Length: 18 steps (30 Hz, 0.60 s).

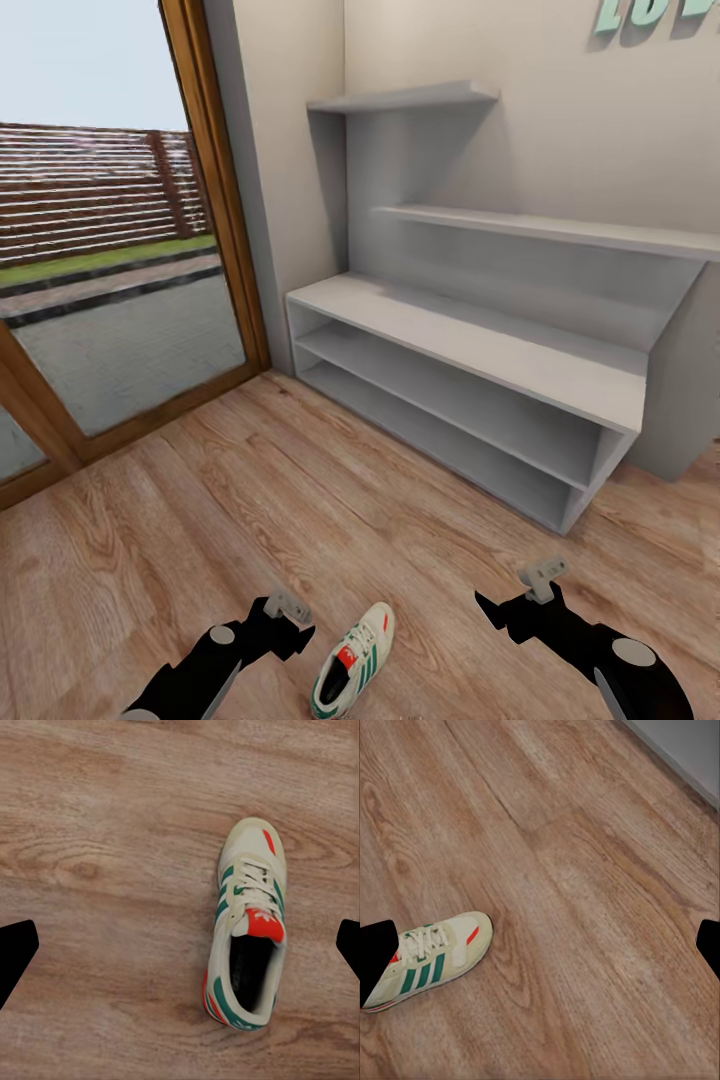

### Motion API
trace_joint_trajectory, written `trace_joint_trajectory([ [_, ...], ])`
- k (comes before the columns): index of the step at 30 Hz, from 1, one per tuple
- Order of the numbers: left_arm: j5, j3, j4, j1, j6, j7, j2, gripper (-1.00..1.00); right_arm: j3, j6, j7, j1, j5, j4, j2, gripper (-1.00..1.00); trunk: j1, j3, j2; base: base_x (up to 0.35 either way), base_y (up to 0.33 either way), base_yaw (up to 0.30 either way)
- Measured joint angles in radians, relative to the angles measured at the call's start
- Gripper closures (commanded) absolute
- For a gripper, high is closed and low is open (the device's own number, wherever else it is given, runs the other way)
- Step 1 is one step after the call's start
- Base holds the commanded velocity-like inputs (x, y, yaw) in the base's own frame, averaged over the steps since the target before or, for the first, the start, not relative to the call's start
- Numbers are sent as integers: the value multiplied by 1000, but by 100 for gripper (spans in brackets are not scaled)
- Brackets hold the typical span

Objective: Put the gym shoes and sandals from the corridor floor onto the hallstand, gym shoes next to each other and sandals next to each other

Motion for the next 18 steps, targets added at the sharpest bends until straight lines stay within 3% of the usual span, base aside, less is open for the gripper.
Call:
trace_joint_trajectory([
  [5, -1, -1, 4, 1, -4, 0, 0, -100, 0, 0, 0, 0, 0, -1, 0, -100, 19, -22, -35, 0, 0, -115],
  [18, -1, -2, 8, 3, -6, 1, 0, -100, 0, 0, -1, 0, 0, -2, 0, -100, 69, -64, -126, 0, 0, -10],
])
